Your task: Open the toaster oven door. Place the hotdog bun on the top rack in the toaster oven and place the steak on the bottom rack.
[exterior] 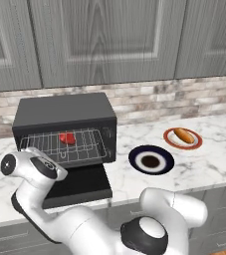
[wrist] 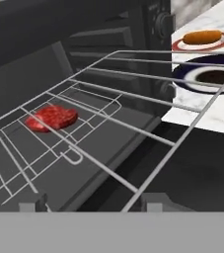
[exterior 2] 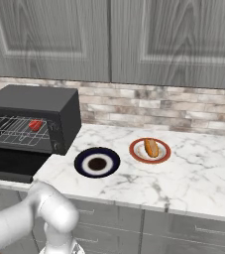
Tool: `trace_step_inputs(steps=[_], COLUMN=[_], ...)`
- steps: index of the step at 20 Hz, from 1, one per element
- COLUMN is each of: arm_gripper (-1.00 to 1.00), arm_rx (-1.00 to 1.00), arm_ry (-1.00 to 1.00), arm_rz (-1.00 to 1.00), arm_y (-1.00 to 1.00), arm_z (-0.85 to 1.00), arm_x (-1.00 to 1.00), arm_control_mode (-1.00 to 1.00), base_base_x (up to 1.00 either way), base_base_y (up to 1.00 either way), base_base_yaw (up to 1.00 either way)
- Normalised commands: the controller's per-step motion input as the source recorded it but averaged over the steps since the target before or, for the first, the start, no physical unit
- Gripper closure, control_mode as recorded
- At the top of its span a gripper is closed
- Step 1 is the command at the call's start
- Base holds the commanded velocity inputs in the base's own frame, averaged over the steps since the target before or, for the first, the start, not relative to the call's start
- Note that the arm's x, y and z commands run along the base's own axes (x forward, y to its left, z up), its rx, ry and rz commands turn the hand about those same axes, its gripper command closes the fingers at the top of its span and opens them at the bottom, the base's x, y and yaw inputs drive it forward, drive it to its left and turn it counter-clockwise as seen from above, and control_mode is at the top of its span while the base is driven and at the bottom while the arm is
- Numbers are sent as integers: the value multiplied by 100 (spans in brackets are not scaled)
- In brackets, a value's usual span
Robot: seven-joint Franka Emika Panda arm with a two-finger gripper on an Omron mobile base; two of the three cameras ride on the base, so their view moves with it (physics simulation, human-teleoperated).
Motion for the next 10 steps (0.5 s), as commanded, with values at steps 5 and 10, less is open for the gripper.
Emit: trace_step_inputs(steps=[5,10], arm_gripper=[100,-100], arm_rx=[-5,0], arm_ry=[19,30], arm_rz=[-19,-28], arm_y=[-3,0], arm_z=[-22,5], arm_x=[-47,-42], arm_control_mode=[-100,-100], base_base_x=[0,0], base_base_y=[0,0], base_base_yaw=[0,0])
